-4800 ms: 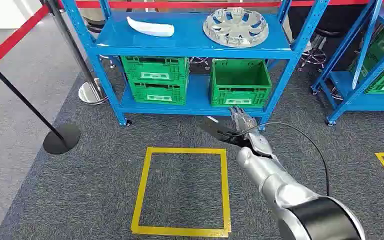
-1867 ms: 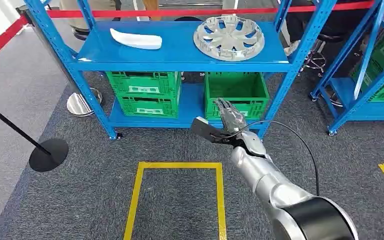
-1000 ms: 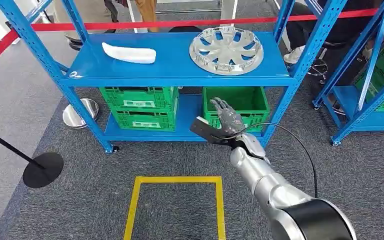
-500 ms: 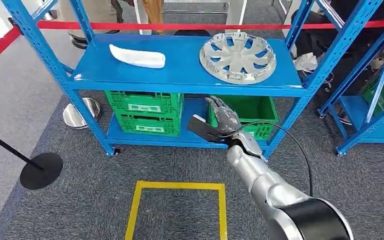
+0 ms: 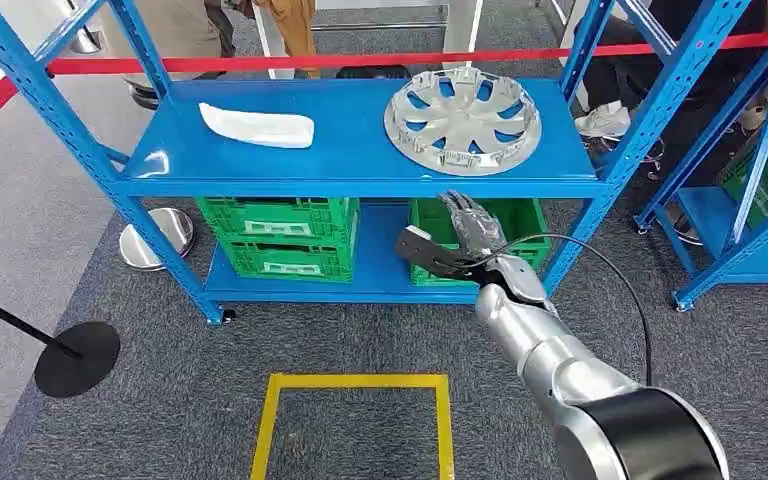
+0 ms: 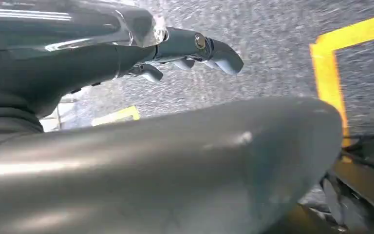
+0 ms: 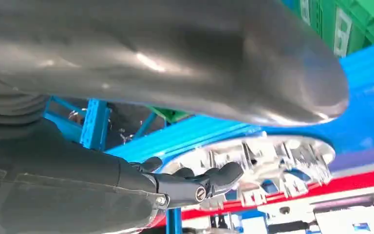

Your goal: Take the parts from the cabinet and place them on the table.

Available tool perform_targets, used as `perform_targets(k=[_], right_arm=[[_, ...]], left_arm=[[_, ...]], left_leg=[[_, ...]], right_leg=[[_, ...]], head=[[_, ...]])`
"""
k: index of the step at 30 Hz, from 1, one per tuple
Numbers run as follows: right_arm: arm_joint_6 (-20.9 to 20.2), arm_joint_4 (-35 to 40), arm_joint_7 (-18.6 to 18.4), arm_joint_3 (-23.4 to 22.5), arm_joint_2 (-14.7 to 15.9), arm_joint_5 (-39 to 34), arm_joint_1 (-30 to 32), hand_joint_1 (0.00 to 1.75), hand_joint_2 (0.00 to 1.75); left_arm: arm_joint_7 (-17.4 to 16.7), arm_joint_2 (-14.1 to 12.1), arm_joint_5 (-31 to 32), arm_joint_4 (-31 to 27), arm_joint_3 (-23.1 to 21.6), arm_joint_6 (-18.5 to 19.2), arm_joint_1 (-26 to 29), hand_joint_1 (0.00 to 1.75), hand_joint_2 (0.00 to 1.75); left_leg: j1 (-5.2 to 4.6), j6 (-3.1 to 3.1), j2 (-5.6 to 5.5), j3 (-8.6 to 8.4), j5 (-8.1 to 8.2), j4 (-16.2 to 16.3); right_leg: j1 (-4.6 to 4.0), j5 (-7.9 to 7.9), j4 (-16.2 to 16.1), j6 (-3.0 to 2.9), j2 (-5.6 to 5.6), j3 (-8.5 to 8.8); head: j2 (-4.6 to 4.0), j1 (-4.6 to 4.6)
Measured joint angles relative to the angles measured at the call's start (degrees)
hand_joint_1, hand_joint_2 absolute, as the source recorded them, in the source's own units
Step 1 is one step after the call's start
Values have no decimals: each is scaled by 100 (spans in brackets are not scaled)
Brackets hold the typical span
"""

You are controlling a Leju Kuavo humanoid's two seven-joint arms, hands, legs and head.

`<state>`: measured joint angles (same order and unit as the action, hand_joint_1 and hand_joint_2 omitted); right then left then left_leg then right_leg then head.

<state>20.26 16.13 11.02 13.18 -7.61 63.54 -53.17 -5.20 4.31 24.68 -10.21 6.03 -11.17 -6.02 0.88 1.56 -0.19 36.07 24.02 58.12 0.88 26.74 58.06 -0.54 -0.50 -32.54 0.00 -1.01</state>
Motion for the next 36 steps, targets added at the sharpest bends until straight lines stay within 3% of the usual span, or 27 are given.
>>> perform_targets(k=[1, 4, 6, 7, 8, 10, 11, 12, 13, 15, 16, 18, 20, 21, 22, 23, 25, 26, 27, 28, 30, 31, 32, 33, 36], right_arm=[[0, 0, 0, 0, 16, -11, -25, 0, 0], [13, 0, 26, -2, 53, -72, -32, 0, 0], [26, 11, 28, -7, 72, -83, -35, 0, 0], [50, 13, 28, -7, 96, -63, -49, 0, 0], [81, 13, 11, -7, 103, -30, -50, 0, 0], [199, 7, -126, 13, 127, 196, -9, 0, 0], [229, 0, -214, 46, 149, 295, 16, 0, 0], [232, -13, -301, 81, 160, 378, 21, 0, 0], [227, -15, -359, 105, 168, 426, 13, 0, 0], [184, -15, -502, 175, 199, 596, -45, 0, 0], [151, -17, -540, 210, 214, 643, -80, 0, 0], [70, -17, -592, 278, 214, 693, -151, 0, 0], [29, -17, -627, 293, 245, 697, -189, 0, 0], [13, -13, -645, 306, 254, 737, -213, 0, 0], [11, -13, -660, 337, 258, 767, -247, 0, 0], [18, -13, -664, 354, 258, 772, -269, 0, 0], [26, -15, -654, 363, 258, 737, -256, 0, 0], [28, -17, -649, 365, 260, 737, -236, 0, 0], [37, -17, -647, 369, 262, 737, -212, 0, 0], [50, -17, -647, 372, 262, 737, -194, 0, 0], [85, -17, -634, 372, 267, 726, -188, 0, 0], [107, -17, -623, 372, 267, 726, -189, 0, 0], [129, -17, -614, 372, 269, 721, -196, 0, 0], [131, -17, -610, 369, 271, 715, -192, 0, 0], [131, -11, -603, 372, 265, 702, -189, 0, 0]], left_arm=[[4, 20, 7, 0, -2, 11, -17, 0, 0], [15, 33, 81, 0, -42, 33, -29, 0, 0], [13, 35, 114, 0, -63, 44, -20, 0, 0], [7, 33, 120, 0, -66, 50, -20, 0, 0], [0, 33, 125, 0, -74, 57, -18, 0, 0], [-57, 18, 192, 0, -92, 96, -7, 0, 0], [-79, 13, 216, 0, -100, 94, 16, 0, 0], [-105, 4, 216, 0, -107, 68, 34, 0, 0], [-116, 4, 192, 0, -105, 37, 67, 0, 0], [-92, 11, 72, 0, -101, 17, 108, 0, 0], [-70, 22, 52, 0, -96, 17, 118, 0, 0], [-13, 44, 50, 0, -94, 26, 109, 0, 0], [35, 92, -9, 0, -83, 7, 113, 0, 0], [57, 98, -9, -2, -79, 0, 112, 0, 0], [74, 109, -9, 0, -79, 0, 116, 0, 0], [81, 125, -7, 0, -79, 2, 112, 0, 0], [83, 131, 19, 0, -79, 28, 106, 0, 0], [81, 133, 33, 0, -79, 31, 110, 0, 0], [83, 135, 46, 0, -79, 31, 115, 0, 0], [81, 135, 46, 0, -79, 31, 126, 0, 0], [81, 133, 52, 0, -79, 31, 126, 0, 0], [81, 133, 52, 0, -79, 31, 130, 0, 0], [79, 135, 52, 2, -79, 31, 121, 0, 0], [72, 133, 52, 0, -79, 31, 119, 0, 0], [50, 138, 61, 0, -79, 31, 150, 0, 0]], left_leg=[[-34, -28, -15, -117, 92, -107], [-63, -159, -33, -81, 139, -53], [-20, -240, -31, -141, 137, -88], [-21, -285, -29, -167, 165, -87], [-22, -310, -23, -184, 181, -87], [-36, -341, -22, -209, 214, -83], [-42, -344, -32, -230, 233, -82], [-45, -344, -42, -261, 259, -80], [-49, -337, -46, -298, 285, -80], [-56, -305, -52, -396, 353, -79], [-63, -275, -50, -403, 385, -78], [-84, -214, -47, -392, 420, -68], [-71, -153, -45, -419, 442, -97], [-65, -115, -44, -401, 482, -82], [-67, -81, -36, -354, 557, 63], [-56, -55, -32, -178, 733, 420], [-32, -16, -25, 378, 1079, 1388], [-31, -6, -20, 577, 1122, 1678], [-30, -4, -14, 668, 1024, 1721], [-27, -8, -10, 611, 822, 1498], [-25, -19, -8, 170, 223, 483], [-22, -27, 4, -34, 43, 29], [-57, -49, -2, -125, 159, -82], [-57, -114, -15, -124, 154, -65], [-60, -236, -18, -155, 169, -78]], right_leg=[[-46, 32, 24, 46, -14, -14], [-20, 49, -27, 123, -14, 14], [-6, 113, 16, 196, -6, 17], [-10, 213, 243, 215, -1, -75], [-10, 385, 628, 222, 0, -277], [-11, 701, 1584, 233, 1, -821], [-12, 697, 1857, 230, 0, -1023], [-13, 564, 1803, 205, 0, -1061], [-13, 336, 1500, 177, 1, -961], [-21, -256, 424, 101, 3, -515], [-36, -308, 104, 77, 12, -380], [-61, -247, 39, 86, 4, -327], [-82, -215, 44, 32, 0, -320], [-18, -229, 9, 4, 1, -276], [-13, -210, 0, -25, 0, -250], [-7, -194, 1, -51, 1, -231], [-10, -159, 3, -73, 2, -208], [-11, -144, 3, -73, 2, -194], [-10, -122, 3, -69, 1, -168], [-7, -99, 3, -60, -2, -134], [4, -34, 3, -27, -4, -34], [2, -4, 2, 3, -4, -7], [-50, 24, 17, 47, -14, -18], [-42, 26, 5, 68, -21, -21], [-19, 60, -33, 168, -22, 34]], head=[[0, -11], [0, 7], [0, 7], [0, 38], [0, 37], [0, 38], [0, 35], [0, 37], [0, 37], [0, 37], [0, 40], [0, 29], [0, 31], [0, 27], [0, 24], [0, -11], [0, -8], [0, -15], [0, -8], [0, -17], [0, -13], [0, -13], [0, -17], [0, -4], [0, -9]])
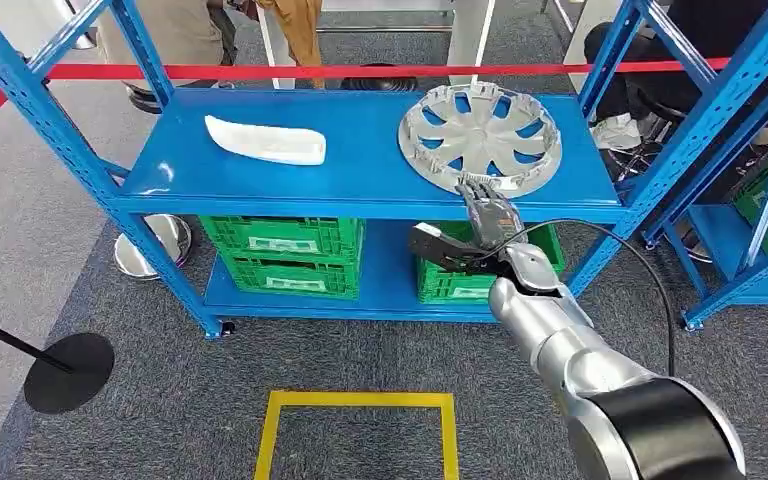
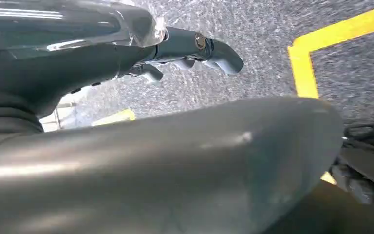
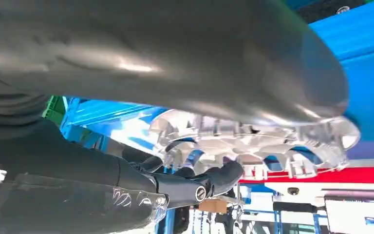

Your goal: Take the parts from the cabinet and place them on the table.

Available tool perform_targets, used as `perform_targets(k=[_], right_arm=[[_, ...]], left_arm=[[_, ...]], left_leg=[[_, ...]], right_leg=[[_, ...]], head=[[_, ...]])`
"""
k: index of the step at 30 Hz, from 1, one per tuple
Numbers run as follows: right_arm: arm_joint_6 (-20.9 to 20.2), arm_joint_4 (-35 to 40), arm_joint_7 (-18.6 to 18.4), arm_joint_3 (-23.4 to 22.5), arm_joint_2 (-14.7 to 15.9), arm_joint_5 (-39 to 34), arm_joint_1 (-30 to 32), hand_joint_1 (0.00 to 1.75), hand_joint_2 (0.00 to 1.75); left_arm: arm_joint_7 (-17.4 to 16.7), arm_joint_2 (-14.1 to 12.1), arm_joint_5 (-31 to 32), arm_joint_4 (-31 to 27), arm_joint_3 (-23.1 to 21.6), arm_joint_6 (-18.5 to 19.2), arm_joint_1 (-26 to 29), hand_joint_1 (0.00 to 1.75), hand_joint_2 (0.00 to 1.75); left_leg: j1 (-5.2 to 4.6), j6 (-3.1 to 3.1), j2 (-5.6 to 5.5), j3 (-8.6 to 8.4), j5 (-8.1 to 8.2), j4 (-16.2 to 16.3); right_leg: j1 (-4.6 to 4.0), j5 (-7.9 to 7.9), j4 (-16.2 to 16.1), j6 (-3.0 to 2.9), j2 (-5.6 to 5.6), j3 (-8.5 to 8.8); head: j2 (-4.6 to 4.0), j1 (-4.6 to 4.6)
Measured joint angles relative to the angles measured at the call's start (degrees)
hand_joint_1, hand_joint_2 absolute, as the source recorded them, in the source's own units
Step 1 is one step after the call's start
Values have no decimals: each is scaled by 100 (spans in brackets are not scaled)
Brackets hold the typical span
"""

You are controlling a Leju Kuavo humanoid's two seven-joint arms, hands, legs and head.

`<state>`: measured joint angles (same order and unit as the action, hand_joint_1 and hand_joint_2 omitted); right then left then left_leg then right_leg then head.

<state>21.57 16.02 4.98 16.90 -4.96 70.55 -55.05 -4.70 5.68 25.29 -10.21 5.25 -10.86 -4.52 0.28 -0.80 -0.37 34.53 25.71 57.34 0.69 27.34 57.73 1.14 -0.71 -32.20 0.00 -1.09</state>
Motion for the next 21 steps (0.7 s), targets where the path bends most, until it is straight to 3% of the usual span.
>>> perform_targets(k=[1, 2, 4, 5, 6, 7, 8, 10, 11, 14, 15, 16, 17, 20, 21], right_arm=[[2, 7, 0, 0, 2, -9, 1, 0, 0], [2, 7, 0, 0, 2, -15, -17, 0, 0], [0, 2, 11, 0, 0, -24, 5, 0, 0], [-6, -4, 15, 0, 2, -26, 34, 0, 0], [-9, -7, 17, 0, 2, -31, 59, 0, 0], [-9, -7, 20, 0, 2, -33, 74, 0, 0], [-9, -7, 22, 0, 2, -33, 73, 0, 0], [-9, -7, 22, -2, 7, -42, 57, 0, 0], [-9, -7, 22, -2, 7, -44, 48, 0, 0], [-7, -7, 22, -4, 13, -44, 45, 0, 0], [-2, -7, 22, -7, 35, -46, 39, 0, 0], [0, 0, 24, -7, 37, -48, 35, 0, 0], [6, 0, 33, -9, 39, -52, 25, 0, 0], [11, 0, 50, -9, 37, -59, 61, 0, 0], [11, 0, 50, -9, 37, -59, 81, 0, 0]], left_arm=[[-4, 0, 0, 0, 2, -9, 20, 0, 0], [-2, 0, 0, 2, 2, -18, 27, 0, 0], [-4, 7, 0, 2, 2, -17, 29, 0, 0], [-11, 4, 0, 2, 2, -20, 31, 0, 0], [-20, 4, 0, 2, 2, -33, 40, 0, 0], [-20, 4, 0, 2, 2, -46, 47, 0, 0], [-20, 4, 0, 2, 2, -50, 58, 0, 0], [-2, 7, 2, 2, 2, -57, 63, 0, 0], [4, 7, 13, 2, 2, -57, 63, 0, 0], [13, 11, 46, 2, 2, -50, 52, 0, 0], [13, 13, 52, 2, 2, -50, 51, 0, 0], [11, 0, 59, 0, 2, -48, 58, 0, 0], [11, 2, 61, 2, 2, -48, 56, 0, 0], [11, 4, 63, 2, 2, -33, 51, 0, 0], [11, 4, 66, 2, 2, -31, 53, 0, 0]], left_leg=[[23, -42, 2, -48, 4, -24], [24, -83, 5, -69, 28, -23], [19, -125, 5, -91, 62, -22], [15, -134, 0, -101, 77, -20], [14, -132, -10, -118, 94, -20], [13, -125, -25, -150, 117, -18], [11, -118, -28, -185, 142, -18], [8, -78, -35, -282, 207, -18], [-29, -37, -35, -289, 246, -6], [2, 48, -28, -297, 276, -27], [-4, 87, -26, -316, 295, -37], [16, 121, -22, -293, 338, 9], [7, 143, -16, -201, 451, 219], [43, 208, -5, 558, 926, 1544], [43, 218, 0, 758, 935, 1803]], right_leg=[[8, 53, 87, 28, 10, -20], [8, 180, 362, 44, 16, -150], [7, 563, 1342, 71, 16, -691], [8, 668, 1767, 77, 17, -952], [8, 630, 1923, 72, 16, -1095], [7, 454, 1781, 50, 16, -1078], [7, 196, 1405, 22, 17, -936], [-9, -379, 297, -59, 24, -452], [-34, -300, 86, -67, 39, -325], [-70, -260, 64, -114, 24, -306], [-63, -262, 39, -139, 20, -286], [-5, -274, 4, -162, 24, -232], [6, -247, 0, -207, 21, -206], [7, -191, 1, -241, 23, -165], [8, -174, 1, -239, 23, -148]], head=[[0, 15], [0, 44], [0, 44], [0, 50], [0, 48], [0, 50], [0, 50], [0, 53], [0, 44], [0, 44], [0, 44], [0, 50], [0, 22], [0, -2], [0, -7]])
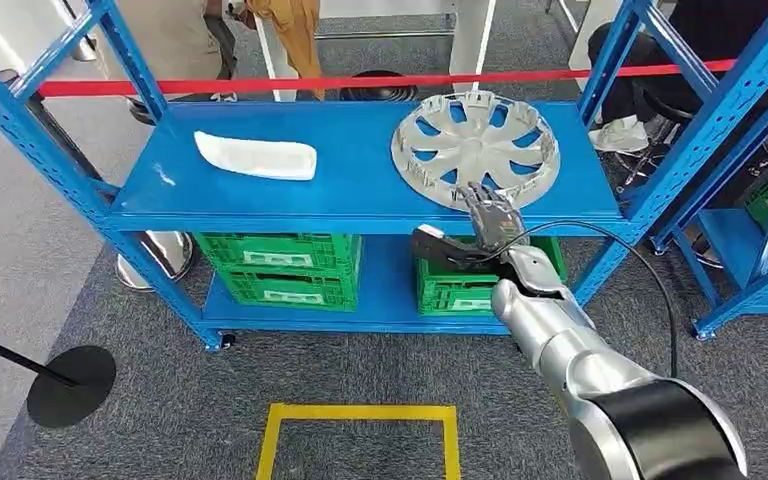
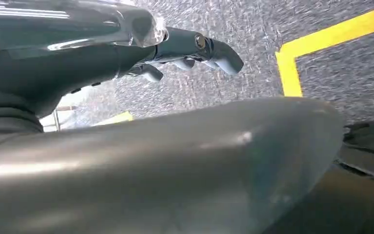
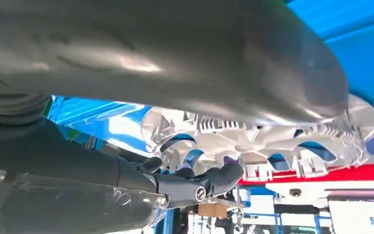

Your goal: Take the parts from the cabinet and place them on the table.

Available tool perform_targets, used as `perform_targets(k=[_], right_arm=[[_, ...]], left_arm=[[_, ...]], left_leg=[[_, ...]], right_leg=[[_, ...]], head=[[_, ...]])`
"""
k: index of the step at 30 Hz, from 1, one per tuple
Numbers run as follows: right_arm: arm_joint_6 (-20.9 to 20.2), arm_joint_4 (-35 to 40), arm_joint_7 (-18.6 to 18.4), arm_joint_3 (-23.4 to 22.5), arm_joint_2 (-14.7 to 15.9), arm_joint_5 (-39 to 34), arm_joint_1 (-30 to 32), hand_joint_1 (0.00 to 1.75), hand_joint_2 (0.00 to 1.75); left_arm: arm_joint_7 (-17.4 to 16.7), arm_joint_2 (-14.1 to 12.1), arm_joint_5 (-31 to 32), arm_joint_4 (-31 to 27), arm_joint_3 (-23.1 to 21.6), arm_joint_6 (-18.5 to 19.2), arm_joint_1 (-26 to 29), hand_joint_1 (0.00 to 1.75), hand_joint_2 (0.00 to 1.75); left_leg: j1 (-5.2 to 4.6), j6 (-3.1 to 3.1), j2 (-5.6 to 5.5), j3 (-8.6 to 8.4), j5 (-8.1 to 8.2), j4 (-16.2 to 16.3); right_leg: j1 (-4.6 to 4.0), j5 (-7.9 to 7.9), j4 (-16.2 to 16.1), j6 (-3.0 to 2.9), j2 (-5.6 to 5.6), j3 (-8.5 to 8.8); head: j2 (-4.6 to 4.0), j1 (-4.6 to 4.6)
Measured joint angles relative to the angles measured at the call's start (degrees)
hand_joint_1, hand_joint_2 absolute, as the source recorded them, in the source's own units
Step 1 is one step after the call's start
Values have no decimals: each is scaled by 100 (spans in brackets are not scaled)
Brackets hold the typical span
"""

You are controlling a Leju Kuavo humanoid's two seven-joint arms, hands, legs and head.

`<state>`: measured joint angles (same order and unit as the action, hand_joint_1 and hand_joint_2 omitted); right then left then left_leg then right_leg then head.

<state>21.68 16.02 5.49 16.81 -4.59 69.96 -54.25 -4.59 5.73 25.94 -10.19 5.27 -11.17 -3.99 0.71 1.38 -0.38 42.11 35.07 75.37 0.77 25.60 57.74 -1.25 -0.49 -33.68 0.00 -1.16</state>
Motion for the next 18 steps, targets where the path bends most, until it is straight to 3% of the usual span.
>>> perform_targets(k=[1, 2, 4, 5, 6, 9, 10, 11, 12, 14, 15, 16, 17, 18], right_arm=[[0, 0, 2, 0, 0, 0, 19, 0, 0], [2, 0, 7, 0, 0, 0, 28, 0, 0], [9, 0, 9, 0, -2, 2, 24, 0, 0], [13, 0, 9, -2, -2, 2, 21, 0, 0], [20, 0, 9, -2, 0, 2, 14, 0, 0], [26, 0, 9, 0, -9, 11, 16, 0, 0], [31, 9, 9, -2, -9, 11, 14, 0, 0], [35, 9, 9, -2, -7, 11, 4, 0, 0], [37, 9, 9, -2, -7, 11, -13, 0, 0], [37, 2, 9, 0, -7, 11, 16, 0, 0], [37, 0, 9, -2, -7, 11, 40, 0, 0], [37, 0, 9, -2, -7, 11, 61, 0, 0], [39, 0, 9, -2, -7, 11, 67, 0, 0], [39, 0, 9, -2, -7, 13, 60, 0, 0]], left_arm=[[-2, 0, 2, 0, 0, 13, 6, 0, 0], [-2, -2, 4, 0, 0, 35, 12, 0, 0], [-2, -2, 4, 0, 0, 37, 5, 0, 0], [-2, 2, 4, 0, 0, 44, 5, 0, 0], [0, 4, 4, 0, 0, 44, -13, 0, 0], [0, 4, 4, 0, 0, 46, -15, 0, 0], [0, 9, 4, 0, 0, 46, -11, 0, 0], [0, 9, 4, 0, 0, 46, -9, 0, 0], [0, 11, 4, 0, 0, 46, -14, 0, 0], [0, 17, 4, -2, 0, 46, -24, 0, 0], [0, 17, 4, -2, 0, 48, -22, 0, 0], [0, 15, 4, 0, 0, 48, -20, 0, 0], [0, 15, 4, 0, 0, 48, -10, 0, 0], [0, 17, 4, 0, 0, 48, -10, 0, 0]], left_leg=[[1, 1, 5, 39, -158, -71], [3, -2, 8, -63, -409, -390], [4, -13, 14, -521, -997, -1442], [-2, -18, 20, -680, -1034, -1757], [-19, -63, 4, -743, -975, -1815], [-43, -171, -2, -752, -930, -1802], [6, -217, 3, -801, -943, -1839], [0, -251, 2, -837, -920, -1839], [0, -290, 7, -856, -894, -1838], [-6, -317, 5, -882, -850, -1834], [-9, -318, 0, -902, -828, -1833], [-10, -314, -9, -931, -800, -1833], [-10, -305, -21, -977, -765, -1832], [-10, -287, -27, -1038, -722, -1832]], right_leg=[[1, 25, 0, 4, -2, 30], [6, 51, 1, 15, -4, 67], [18, 116, 1, 57, -6, 163], [-6, 152, 4, 97, -6, 180], [-33, 183, 17, 137, -25, 170], [-9, 216, -30, 224, -23, 219], [4, 257, -10, 259, -17, 211], [2, 319, 151, 282, -9, 169], [3, 494, 560, 298, -8, -47], [3, 820, 1548, 323, -7, -640], [3, 851, 1858, 326, -7, -861], [3, 755, 1888, 313, -7, -958], [3, 517, 1641, 292, -7, -901], [2, 171, 1131, 264, -6, -714]], head=[[0, 0], [0, -2], [0, -4], [0, 4], [0, -9], [0, 13], [0, 7], [0, 31], [0, 53], [0, 53], [0, 48], [0, 48], [0, 50], [0, 48]])
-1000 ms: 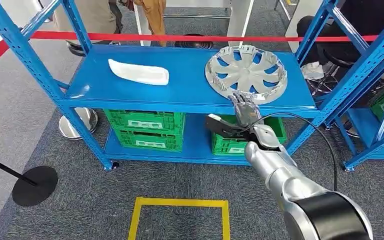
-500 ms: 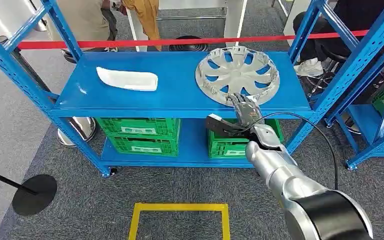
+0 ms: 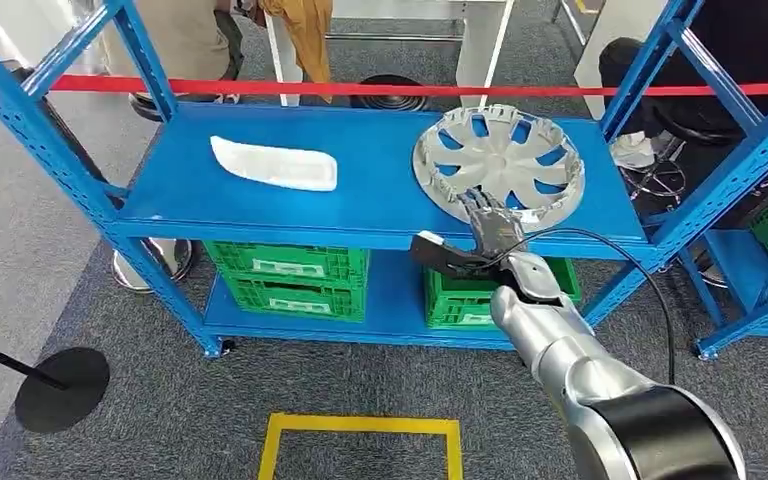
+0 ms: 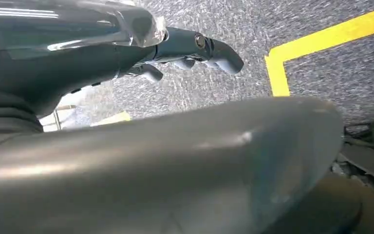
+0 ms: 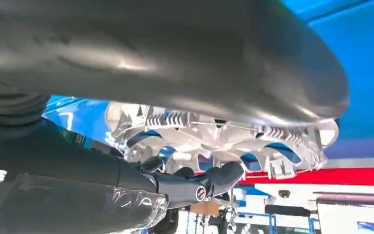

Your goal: Take the parts from the cabinet and place them on the table.

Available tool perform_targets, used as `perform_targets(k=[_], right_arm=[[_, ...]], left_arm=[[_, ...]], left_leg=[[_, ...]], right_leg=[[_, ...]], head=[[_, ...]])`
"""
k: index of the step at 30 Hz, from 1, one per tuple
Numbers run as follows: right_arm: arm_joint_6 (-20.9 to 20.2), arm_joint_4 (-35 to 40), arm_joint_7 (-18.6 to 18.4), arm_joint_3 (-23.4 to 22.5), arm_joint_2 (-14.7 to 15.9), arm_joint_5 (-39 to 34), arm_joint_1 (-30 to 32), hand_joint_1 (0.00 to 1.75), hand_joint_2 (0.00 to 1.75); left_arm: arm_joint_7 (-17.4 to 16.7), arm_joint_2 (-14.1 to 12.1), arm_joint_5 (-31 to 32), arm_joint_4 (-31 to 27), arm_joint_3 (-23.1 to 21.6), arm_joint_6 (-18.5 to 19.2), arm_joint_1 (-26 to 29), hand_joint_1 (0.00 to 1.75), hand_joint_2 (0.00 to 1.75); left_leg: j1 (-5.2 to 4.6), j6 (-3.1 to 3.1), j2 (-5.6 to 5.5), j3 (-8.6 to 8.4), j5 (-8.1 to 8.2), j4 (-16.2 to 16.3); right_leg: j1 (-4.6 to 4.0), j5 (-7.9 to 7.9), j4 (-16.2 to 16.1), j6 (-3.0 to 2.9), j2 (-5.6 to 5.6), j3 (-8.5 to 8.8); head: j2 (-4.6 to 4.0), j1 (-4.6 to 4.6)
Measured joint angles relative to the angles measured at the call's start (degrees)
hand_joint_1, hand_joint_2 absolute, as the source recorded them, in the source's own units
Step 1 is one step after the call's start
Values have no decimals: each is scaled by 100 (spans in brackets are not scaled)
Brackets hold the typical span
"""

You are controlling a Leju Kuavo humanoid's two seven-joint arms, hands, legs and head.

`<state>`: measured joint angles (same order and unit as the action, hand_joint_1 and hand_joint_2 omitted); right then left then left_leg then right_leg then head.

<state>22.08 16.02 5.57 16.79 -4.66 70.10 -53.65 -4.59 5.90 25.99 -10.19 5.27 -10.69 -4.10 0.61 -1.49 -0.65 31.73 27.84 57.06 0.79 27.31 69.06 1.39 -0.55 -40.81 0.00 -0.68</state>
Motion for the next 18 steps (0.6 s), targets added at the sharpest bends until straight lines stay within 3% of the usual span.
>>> perform_targets(k=[1, 2, 3, 6, 8, 9, 11, 12, 13, 14, 17, 18], right_arm=[[2, 0, 0, 0, 2, 2, -8, 0, 0], [2, -2, 0, 0, 7, 4, -10, 0, 0], [2, -2, 0, 0, 2, 2, -24, 0, 0], [4, -2, 0, 0, 2, 7, -24, 0, 0], [9, 4, 0, -4, 2, 7, -41, 0, 0], [11, 4, 0, -4, -7, 7, -53, 0, 0], [11, 2, 2, -4, -17, 7, -39, 0, 0], [11, 0, 0, -4, -17, 7, -22, 0, 0], [9, 0, 0, -4, -17, 7, -4, 0, 0], [9, 0, 0, -4, -20, 7, 3, 0, 0], [9, 0, 0, -4, -24, 7, -8, 0, 0], [7, 0, 0, -4, -28, 7, -21, 0, 0]], left_arm=[[0, 0, 0, 0, 0, 0, -2, 0, 0], [0, 0, 0, 2, 0, 0, 0, 0, 0], [0, 0, 0, 2, 0, 0, -15, 0, 0], [0, 4, 0, 0, 0, 2, -22, 0, 0], [0, -2, 0, -2, 0, 0, -20, 0, 0], [0, 0, 0, -2, 0, 0, -26, 0, 0], [0, -2, 0, -2, 0, 2, -33, 0, 0], [0, -2, 0, -2, 0, 7, -29, 0, 0], [0, -2, 0, -2, 0, 13, -24, 0, 0], [0, -2, 0, -2, 0, 26, -8, 0, 0], [0, -15, 15, -2, 0, 37, -6, 0, 0], [7, -18, 31, -2, 0, 39, -16, 0, 0]], left_leg=[[0, 21, -2, -65, 45, 0], [-1, 52, -2, -85, 90, -4], [-45, 97, -10, -92, 139, 25], [-15, 180, 5, -124, 164, -32], [-7, 254, 22, -90, 252, 85], [-3, 278, 27, 65, 371, 381], [10, 311, 30, 646, 705, 1339], [9, 321, 30, 931, 779, 1739], [9, 322, 31, 1086, 694, 1860], [9, 315, 31, 1072, 477, 1679], [3, 251, 32, 518, -414, 242], [-32, 230, 30, 380, -330, 57]], right_leg=[[-2, -305, -542, -27, 4, 223], [-6, -467, -982, -54, 29, 375], [-26, -360, -1099, -45, 29, 497], [-65, -306, -1054, -130, 10, 474], [-5, -293, -1110, -191, 6, 566], [-2, -267, -1110, -231, 7, 587], [-5, -226, -1109, -260, 7, 620], [-7, -201, -1108, -263, 7, 639], [-7, -171, -1108, -261, 5, 675], [-6, -137, -1108, -256, 1, 722], [-5, -26, -1111, -208, -9, 874], [-63, 16, -1092, -160, -19, 884]], head=[[0, 4], [0, 7], [0, -4], [0, -2], [0, -7], [0, -39], [0, -33], [0, -39], [0, -35], [0, -39], [0, -37], [0, -37]])
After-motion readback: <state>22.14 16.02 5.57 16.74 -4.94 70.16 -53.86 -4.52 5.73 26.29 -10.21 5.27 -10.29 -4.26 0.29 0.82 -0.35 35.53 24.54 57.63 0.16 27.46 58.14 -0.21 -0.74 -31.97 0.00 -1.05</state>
